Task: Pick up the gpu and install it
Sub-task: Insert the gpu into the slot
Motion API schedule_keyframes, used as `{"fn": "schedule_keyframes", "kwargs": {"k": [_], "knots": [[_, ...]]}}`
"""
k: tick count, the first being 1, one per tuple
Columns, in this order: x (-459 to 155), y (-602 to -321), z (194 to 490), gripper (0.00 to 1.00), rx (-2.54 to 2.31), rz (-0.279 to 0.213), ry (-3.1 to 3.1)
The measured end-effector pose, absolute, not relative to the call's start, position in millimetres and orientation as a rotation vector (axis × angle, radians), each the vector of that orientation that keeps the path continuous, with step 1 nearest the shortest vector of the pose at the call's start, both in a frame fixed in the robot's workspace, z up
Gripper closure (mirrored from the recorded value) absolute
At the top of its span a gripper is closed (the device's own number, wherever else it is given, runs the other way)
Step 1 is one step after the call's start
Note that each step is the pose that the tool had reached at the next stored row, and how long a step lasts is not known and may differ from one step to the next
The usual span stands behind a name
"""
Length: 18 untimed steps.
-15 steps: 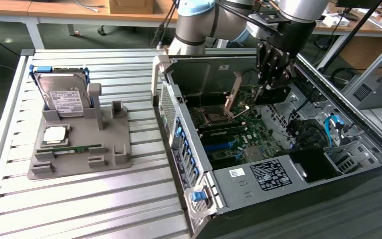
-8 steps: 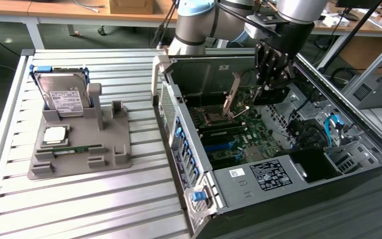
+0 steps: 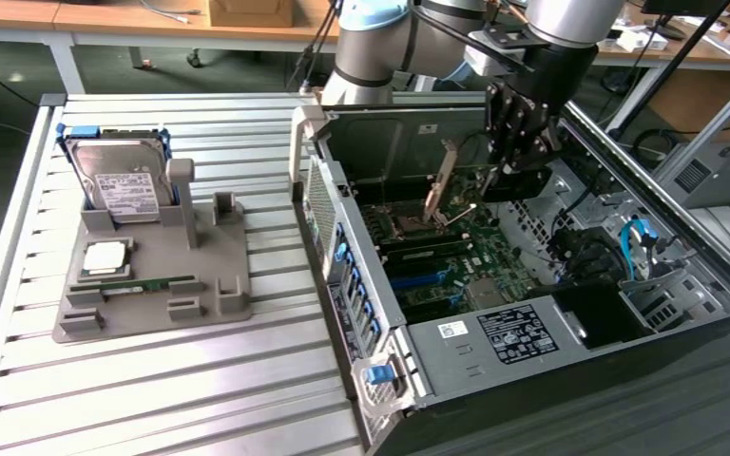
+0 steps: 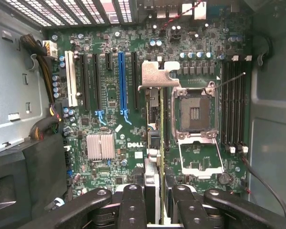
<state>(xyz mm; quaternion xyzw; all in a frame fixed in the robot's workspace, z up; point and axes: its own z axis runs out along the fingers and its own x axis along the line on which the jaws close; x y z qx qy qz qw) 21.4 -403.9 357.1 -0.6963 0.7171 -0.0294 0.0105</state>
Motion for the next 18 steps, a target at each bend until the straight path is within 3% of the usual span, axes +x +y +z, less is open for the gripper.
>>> {"fn": "schedule_keyframes", "kwargs": {"k": [18], "knots": [[15.9,-404.7,351.0,0.73,-2.174,-0.092,2.237]]}}
